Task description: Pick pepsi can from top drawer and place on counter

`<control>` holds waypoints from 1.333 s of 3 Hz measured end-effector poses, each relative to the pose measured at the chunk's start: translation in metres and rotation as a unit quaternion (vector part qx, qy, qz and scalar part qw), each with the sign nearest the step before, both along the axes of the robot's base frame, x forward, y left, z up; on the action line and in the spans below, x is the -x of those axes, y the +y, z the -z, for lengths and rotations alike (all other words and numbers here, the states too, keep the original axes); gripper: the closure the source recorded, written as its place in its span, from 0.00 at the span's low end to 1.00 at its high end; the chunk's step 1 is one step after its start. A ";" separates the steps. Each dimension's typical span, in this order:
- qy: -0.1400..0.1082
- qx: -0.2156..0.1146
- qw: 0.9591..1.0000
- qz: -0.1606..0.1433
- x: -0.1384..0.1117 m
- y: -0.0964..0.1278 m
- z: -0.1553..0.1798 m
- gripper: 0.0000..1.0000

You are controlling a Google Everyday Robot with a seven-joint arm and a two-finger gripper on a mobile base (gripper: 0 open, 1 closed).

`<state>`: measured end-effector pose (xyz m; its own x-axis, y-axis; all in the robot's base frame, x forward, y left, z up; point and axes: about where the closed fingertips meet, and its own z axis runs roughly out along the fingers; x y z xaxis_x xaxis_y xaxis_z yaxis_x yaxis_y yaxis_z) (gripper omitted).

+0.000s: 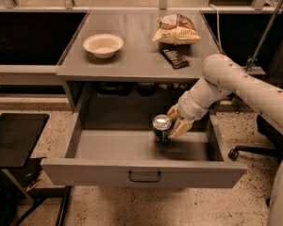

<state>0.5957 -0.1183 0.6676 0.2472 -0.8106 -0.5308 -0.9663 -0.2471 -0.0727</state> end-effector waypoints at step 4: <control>-0.061 -0.038 0.995 -0.064 -0.044 -0.001 -0.149 1.00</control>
Offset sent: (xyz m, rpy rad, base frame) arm 0.0221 -0.0096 0.1243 0.0134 -0.2324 0.0119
